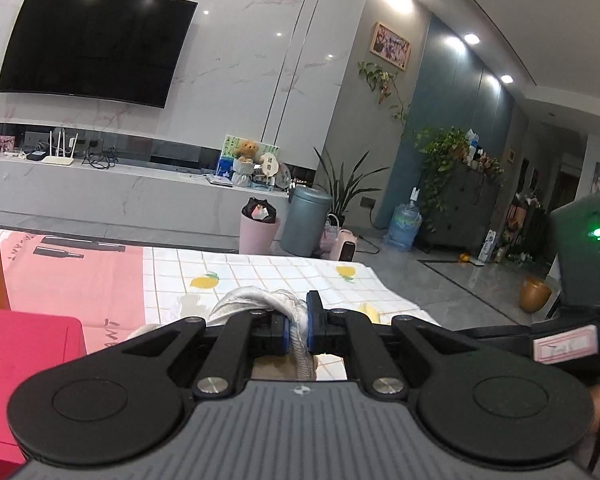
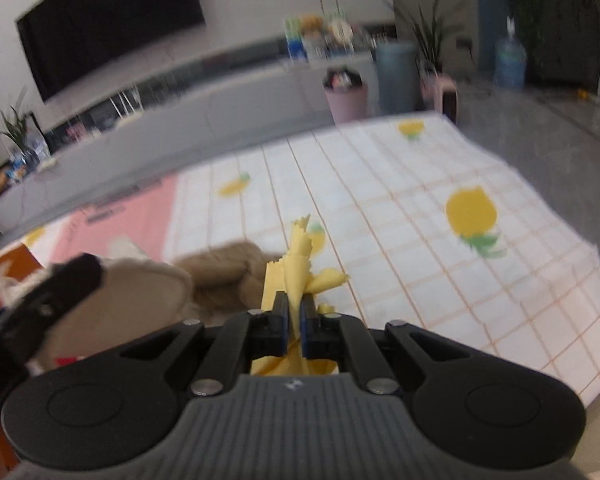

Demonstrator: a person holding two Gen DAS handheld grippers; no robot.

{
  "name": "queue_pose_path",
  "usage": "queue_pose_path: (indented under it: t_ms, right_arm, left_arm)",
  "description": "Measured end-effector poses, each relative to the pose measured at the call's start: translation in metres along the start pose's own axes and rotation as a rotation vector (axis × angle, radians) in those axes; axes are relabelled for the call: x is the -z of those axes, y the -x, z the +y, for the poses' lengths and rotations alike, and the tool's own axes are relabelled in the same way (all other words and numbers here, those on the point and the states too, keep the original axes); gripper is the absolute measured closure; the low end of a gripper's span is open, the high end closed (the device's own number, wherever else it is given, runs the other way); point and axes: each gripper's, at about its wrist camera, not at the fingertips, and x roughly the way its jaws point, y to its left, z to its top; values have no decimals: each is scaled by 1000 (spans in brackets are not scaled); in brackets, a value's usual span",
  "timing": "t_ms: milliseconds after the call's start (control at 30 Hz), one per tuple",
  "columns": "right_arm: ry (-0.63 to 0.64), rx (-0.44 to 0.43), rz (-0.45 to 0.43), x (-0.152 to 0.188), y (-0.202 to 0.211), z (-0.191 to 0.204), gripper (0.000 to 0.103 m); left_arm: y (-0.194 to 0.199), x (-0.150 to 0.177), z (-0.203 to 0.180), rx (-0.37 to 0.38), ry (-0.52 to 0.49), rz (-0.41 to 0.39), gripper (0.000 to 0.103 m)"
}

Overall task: Organize soft objects
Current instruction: 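Lift the yellow cloth and beige bag up and carry them toward the box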

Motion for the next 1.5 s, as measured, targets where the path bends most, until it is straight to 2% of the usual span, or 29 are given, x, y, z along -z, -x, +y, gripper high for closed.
queue_pose_path:
  t_ms: [100,233,367,533,700,967,1067,1167,1267,1367,1500]
  right_arm:
    - [48,-12,-39,-1,16,14,100]
    - [3,-92,-67,2,41,21,100]
    - [28,-63,-150,3,71,32,100]
    - [42,-74,-205,0,99,50,100]
    - [93,-131,-246,-2,126,91,100]
    - [160,-235,-317,2,173,169,100]
    - [203,-280,-336,7,184,205,100]
    - [249,-324,-346,12,186,241,100]
    - [263,-414,-306,14,175,275,100]
    - [290,-472,-266,15,156,303,100]
    - [345,-485,-213,15,120,329,100]
  left_arm:
    - [7,-9,-2,7,30,6,95]
    - [22,-22,-7,17,30,-43,95]
    - [35,-33,-11,17,29,-68,95]
    - [58,-52,-19,15,2,-111,95]
    - [95,-73,-25,7,-27,-187,95]
    - [164,-105,7,-75,9,-295,95]
    - [186,-114,24,-121,-2,-311,95]
    - [200,-120,43,-199,-52,-297,95]
    - [196,-125,66,-299,-102,-248,95]
    - [188,-128,96,-361,-65,-195,95]
    - [165,-129,141,-373,-10,-132,95]
